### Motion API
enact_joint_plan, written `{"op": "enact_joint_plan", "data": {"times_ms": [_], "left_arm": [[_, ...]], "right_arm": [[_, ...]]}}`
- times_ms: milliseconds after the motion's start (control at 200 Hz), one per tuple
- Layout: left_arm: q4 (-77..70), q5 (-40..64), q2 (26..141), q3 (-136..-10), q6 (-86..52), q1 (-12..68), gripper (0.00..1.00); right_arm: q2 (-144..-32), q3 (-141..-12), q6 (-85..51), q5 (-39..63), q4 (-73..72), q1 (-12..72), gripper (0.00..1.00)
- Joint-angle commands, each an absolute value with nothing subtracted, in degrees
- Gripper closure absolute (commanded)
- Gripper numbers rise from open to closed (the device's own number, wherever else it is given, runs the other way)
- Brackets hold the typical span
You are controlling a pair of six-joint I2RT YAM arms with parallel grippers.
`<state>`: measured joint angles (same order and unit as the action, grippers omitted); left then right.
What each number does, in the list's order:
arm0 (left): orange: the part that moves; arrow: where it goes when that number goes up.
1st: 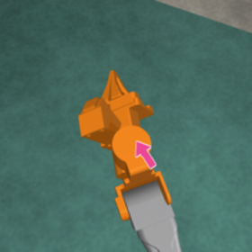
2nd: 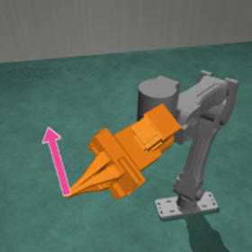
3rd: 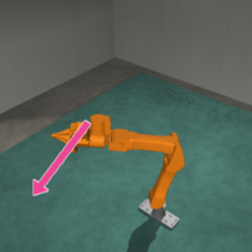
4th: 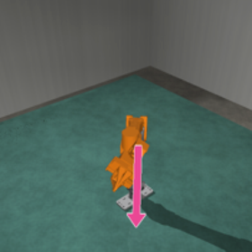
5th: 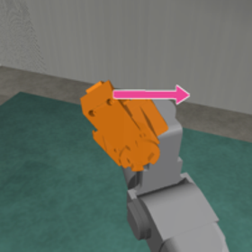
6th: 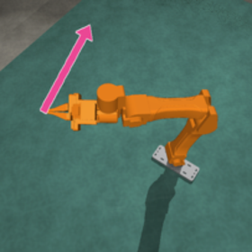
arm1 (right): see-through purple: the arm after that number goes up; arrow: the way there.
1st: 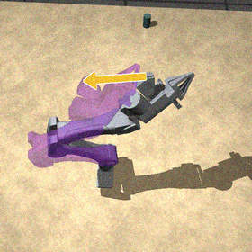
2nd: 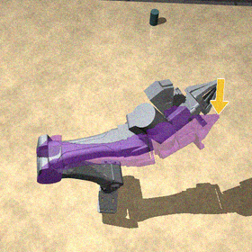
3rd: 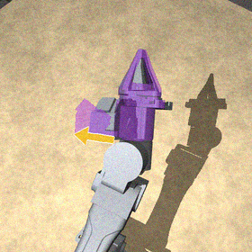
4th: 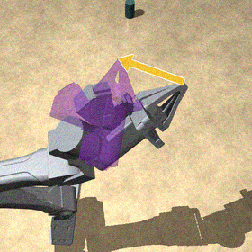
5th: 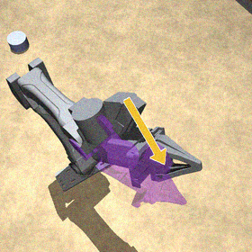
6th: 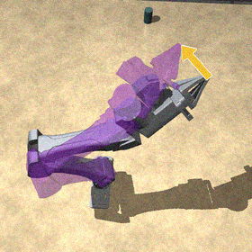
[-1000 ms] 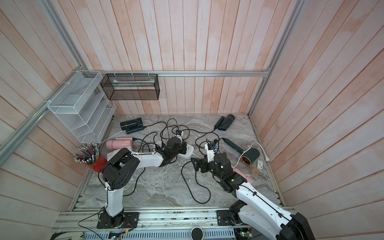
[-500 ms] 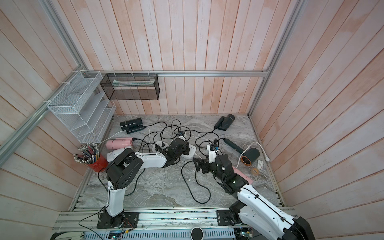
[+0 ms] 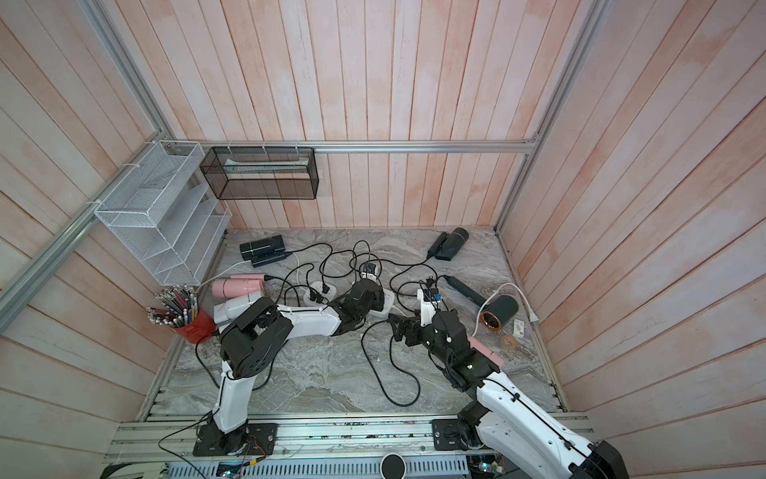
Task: Charge the blow dryers
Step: Insert the plug into the socket.
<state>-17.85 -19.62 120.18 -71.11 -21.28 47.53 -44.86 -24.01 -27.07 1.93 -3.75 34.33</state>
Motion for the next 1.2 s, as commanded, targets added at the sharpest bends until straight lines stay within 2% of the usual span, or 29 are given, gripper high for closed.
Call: {"op": "enact_joint_plan", "data": {"times_ms": [0,635,995,1190], "left_arm": [[-8.33,-18.24,124.9,-69.79,-22.5,48.44,0.85],[-9.19,-14.51,125.53,-67.24,-28.69,47.2,0.85],[-1.47,-21.2,129.11,-74.22,-28.09,49.74,0.85],[-1.16,-21.01,129.55,-74.25,-28.4,49.92,0.85]], "right_arm": [[-43.99,-23.29,-27.69,0.62,-2.59,33.88,0.08],[-42.71,-23.01,-27.95,1.45,-1.93,32.79,0.08],[-41.96,-23.12,-27.86,0.9,-1.46,32.6,0.08],[-41.44,-23.09,-27.95,0.96,-1.32,32.43,0.08]]}}
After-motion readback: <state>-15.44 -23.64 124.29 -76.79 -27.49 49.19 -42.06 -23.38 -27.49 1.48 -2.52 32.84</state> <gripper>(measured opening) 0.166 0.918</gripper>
